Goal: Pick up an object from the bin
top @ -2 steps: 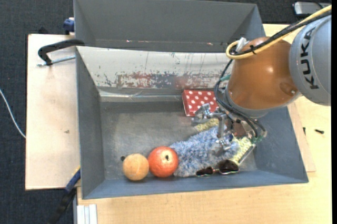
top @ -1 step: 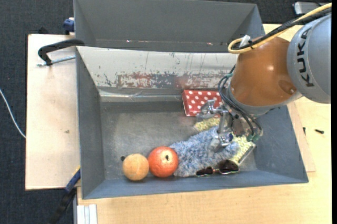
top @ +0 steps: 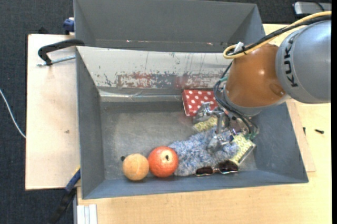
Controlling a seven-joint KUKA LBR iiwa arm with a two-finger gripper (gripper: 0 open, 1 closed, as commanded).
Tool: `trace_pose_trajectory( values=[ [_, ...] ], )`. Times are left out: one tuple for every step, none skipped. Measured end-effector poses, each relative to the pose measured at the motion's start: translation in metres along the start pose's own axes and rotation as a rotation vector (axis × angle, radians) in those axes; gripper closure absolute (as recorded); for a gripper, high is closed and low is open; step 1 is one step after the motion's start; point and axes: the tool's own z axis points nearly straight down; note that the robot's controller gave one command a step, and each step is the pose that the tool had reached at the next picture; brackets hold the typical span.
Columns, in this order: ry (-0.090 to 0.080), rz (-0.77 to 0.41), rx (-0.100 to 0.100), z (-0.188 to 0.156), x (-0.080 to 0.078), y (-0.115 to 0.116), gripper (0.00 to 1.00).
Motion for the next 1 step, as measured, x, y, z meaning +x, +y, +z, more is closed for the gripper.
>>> trace_pose_trajectory(
  values=[
    [-0.007, 0.097, 0.007, 0.0046, -0.0011, 0.0224, 1.0]
  ],
)
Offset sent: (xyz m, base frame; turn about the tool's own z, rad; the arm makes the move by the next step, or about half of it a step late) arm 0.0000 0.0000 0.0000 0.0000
